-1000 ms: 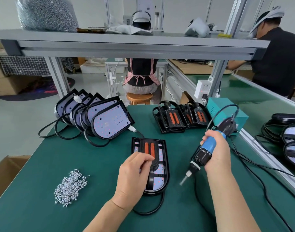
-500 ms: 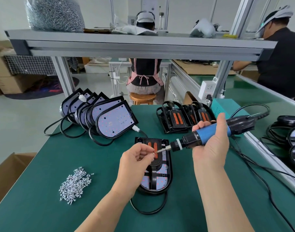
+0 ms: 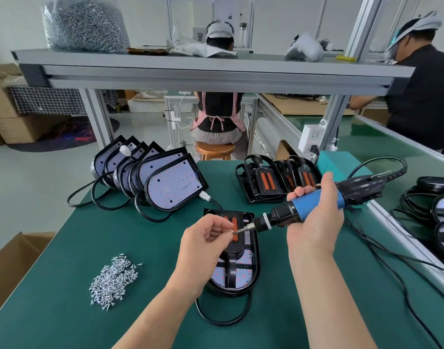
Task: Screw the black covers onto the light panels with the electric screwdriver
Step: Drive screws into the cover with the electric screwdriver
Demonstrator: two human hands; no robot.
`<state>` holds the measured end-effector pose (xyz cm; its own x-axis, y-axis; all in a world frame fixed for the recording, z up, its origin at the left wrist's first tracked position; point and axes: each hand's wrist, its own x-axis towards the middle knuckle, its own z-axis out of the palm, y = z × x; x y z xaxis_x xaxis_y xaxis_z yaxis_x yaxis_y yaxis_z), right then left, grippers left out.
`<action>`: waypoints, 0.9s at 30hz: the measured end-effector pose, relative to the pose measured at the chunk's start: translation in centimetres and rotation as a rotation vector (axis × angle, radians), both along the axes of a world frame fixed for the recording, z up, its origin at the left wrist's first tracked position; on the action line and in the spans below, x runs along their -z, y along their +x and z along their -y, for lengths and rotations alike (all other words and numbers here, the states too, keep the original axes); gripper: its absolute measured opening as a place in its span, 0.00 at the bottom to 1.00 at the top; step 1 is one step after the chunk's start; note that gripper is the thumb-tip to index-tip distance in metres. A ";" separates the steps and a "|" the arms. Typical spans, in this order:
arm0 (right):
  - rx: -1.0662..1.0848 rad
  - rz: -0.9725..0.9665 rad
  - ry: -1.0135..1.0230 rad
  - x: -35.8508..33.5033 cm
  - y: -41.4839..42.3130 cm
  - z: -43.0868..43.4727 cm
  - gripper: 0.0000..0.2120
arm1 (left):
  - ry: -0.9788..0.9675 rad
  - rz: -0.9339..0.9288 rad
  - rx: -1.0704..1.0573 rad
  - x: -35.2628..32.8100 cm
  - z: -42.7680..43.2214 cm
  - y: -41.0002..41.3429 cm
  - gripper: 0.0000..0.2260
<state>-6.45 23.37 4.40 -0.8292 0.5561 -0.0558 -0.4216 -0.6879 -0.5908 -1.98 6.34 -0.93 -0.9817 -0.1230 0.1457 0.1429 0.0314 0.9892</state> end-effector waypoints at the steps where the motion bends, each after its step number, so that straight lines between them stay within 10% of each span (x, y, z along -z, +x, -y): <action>1: 0.004 -0.002 -0.004 0.0 0.0 -0.1 0.13 | -0.004 -0.002 0.000 0.0 0.0 0.0 0.12; 27: 0.008 0.043 -0.039 0.2 0.1 -0.8 0.12 | 0.025 0.011 0.030 0.2 -0.6 0.3 0.12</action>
<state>-6.36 24.21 4.20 -0.8211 0.5593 -0.1136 -0.4016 -0.7077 -0.5813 -1.69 6.97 -1.17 -0.9865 -0.0968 0.1321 0.1325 0.0024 0.9912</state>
